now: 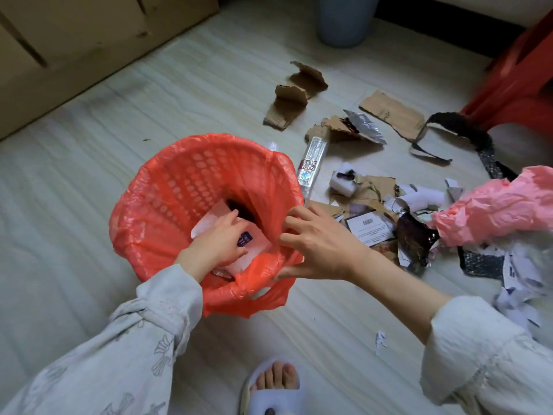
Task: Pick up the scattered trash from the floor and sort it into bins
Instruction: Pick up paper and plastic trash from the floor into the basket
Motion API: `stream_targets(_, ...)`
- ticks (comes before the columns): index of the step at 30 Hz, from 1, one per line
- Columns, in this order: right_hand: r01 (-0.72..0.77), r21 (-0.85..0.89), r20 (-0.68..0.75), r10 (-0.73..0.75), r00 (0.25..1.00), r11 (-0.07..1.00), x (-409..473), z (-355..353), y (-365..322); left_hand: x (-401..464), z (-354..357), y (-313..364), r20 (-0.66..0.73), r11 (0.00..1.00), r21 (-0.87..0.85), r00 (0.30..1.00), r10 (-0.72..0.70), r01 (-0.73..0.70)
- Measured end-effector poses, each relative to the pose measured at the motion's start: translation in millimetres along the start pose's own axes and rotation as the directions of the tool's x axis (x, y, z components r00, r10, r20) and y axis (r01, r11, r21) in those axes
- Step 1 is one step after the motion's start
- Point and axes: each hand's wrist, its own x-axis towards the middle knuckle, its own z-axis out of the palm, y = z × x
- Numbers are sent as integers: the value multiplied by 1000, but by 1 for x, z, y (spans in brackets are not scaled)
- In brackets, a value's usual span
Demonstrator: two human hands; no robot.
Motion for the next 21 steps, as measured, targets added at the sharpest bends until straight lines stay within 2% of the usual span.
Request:
stream_targets(3, -65, -1, -7, 65, 998, 998, -4, 2, 1, 0, -8, 13, -87, 998, -44, 995, 43, -47)
stream_targets(7, -145, -18, 20, 145, 989, 989, 6, 3, 4, -6, -21, 15, -280, 993, -81, 958, 63, -89)
stream_targets(12, -228, 42, 119, 222, 968, 973, 0, -3, 5, -33, -46, 32, -542, 984, -129, 840, 37, -126)
stream_targets(16, -314, 113, 45, 311, 949, 943, -29, -18, -3, -49, -58, 69, -702, 933, -87, 686, 191, -349)
stream_targets(18, -411, 149, -15, 418, 908, 899, -57, -19, -7, -52, -54, 97, -744, 898, -57, 618, 253, -436)
stream_targets(20, -574, 232, 1, 590, 807, 785, -97, -14, -11, -52, -39, 129, -754, 869, -16, 577, 315, -495)
stream_targets(21, -648, 263, 55, 660, 750, 715, -118, -9, -14, -50, -27, 144, -736, 853, 7, 575, 357, -521)
